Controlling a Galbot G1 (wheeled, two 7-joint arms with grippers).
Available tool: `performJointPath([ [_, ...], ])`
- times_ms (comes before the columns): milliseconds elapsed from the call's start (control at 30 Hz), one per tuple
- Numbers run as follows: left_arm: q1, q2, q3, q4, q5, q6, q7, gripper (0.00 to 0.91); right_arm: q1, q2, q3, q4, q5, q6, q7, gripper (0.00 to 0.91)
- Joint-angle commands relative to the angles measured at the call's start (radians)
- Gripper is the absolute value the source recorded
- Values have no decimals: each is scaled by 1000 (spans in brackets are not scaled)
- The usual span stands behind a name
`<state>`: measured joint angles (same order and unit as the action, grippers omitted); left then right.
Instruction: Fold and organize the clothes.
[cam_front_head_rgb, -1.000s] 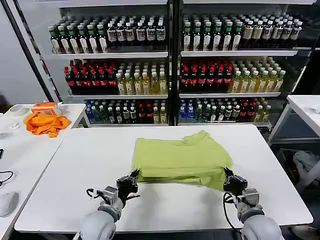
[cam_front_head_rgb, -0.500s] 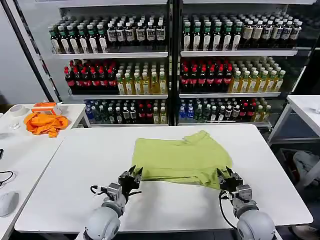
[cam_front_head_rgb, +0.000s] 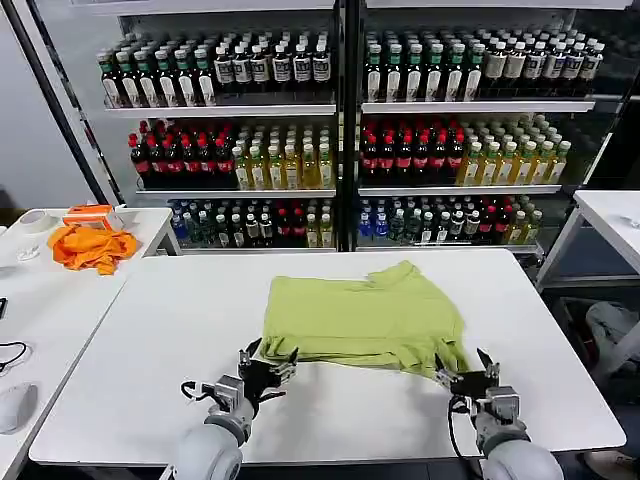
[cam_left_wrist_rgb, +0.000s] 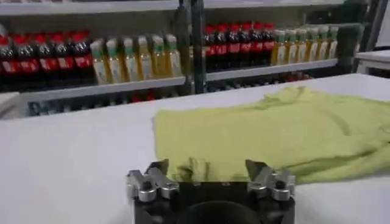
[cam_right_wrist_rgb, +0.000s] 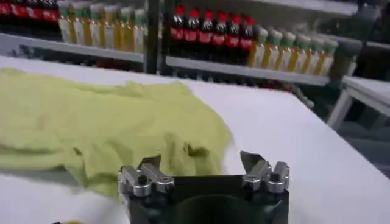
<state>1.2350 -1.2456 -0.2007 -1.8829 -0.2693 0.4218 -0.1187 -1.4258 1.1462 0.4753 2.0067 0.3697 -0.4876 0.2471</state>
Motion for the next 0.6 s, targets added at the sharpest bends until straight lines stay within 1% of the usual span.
performJointPath([
  [33,-31,-8,25,64,-7,2,-11,474,-11,16,20,-36,57,-23,13,907],
  [100,-46,-13,32,82,-6,8,-18,262,5,18,8,-58,102,-38,23,635],
  [133,-51,-13,33,83,-6,8,-17,161,7,19,6,-61,115,-42,25,393],
  [167,-55,-15,35,87,-6,9,-19,40,9,21,3,-62,122,-45,25,141],
  [200,-60,-17,38,90,-6,8,-20,40,9,23,0,-62,127,-45,25,50],
  [233,-63,-18,40,92,-6,8,-20,40,9,24,-1,-62,129,-45,25,0],
  [367,-74,-18,49,101,-7,8,-17,40,16,23,-5,-72,167,-38,33,0],
  [600,-78,-16,46,93,-19,11,-8,40,19,19,-7,-67,177,-32,33,0],
])
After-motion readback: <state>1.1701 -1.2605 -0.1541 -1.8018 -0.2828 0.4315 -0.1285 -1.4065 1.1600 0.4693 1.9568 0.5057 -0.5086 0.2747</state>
